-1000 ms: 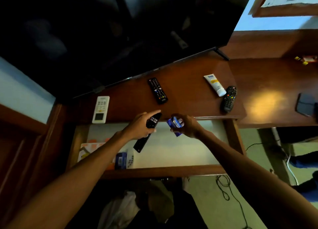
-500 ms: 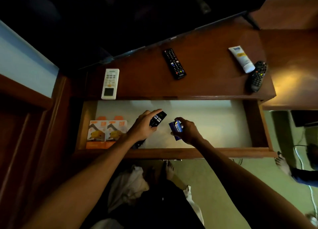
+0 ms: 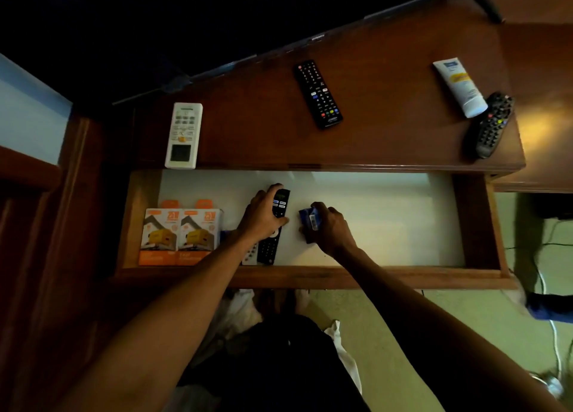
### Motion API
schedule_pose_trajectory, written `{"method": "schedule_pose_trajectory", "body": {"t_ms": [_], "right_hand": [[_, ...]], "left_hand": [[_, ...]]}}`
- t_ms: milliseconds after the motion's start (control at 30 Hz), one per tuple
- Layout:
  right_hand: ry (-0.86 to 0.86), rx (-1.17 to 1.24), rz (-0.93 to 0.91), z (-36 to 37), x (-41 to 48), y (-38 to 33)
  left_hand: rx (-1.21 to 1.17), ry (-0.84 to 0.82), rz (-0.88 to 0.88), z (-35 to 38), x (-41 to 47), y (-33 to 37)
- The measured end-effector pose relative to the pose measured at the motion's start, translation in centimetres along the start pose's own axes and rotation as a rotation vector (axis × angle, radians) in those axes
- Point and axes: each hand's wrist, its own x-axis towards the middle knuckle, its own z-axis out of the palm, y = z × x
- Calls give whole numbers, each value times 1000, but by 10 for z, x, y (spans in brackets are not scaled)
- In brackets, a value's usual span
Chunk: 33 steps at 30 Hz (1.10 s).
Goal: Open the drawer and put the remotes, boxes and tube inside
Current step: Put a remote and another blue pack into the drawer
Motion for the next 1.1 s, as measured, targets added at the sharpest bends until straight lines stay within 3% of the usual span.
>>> {"method": "schedule_pose_trajectory", "body": {"t_ms": [133, 400, 767, 900, 1000, 1100], "right_hand": [[-15, -17, 15, 10, -1, -9], [-180, 75, 28, 20, -3, -10], [-246, -17, -8, 35, -3, -22], [-333, -149, -11, 14, -10, -35], [-353, -250, 5, -9, -11, -50], [-314, -301, -13, -34, 0, -70]], "left_hand": [[110, -11, -36, -7, 0, -9], [136, -201, -60, -37, 10, -28], [149, -239, -46, -53, -7, -20], [283, -204, -47, -81, -28, -4], [250, -180, -73, -117, -40, 4], [143, 67, -26, -155, -48, 7]]}}
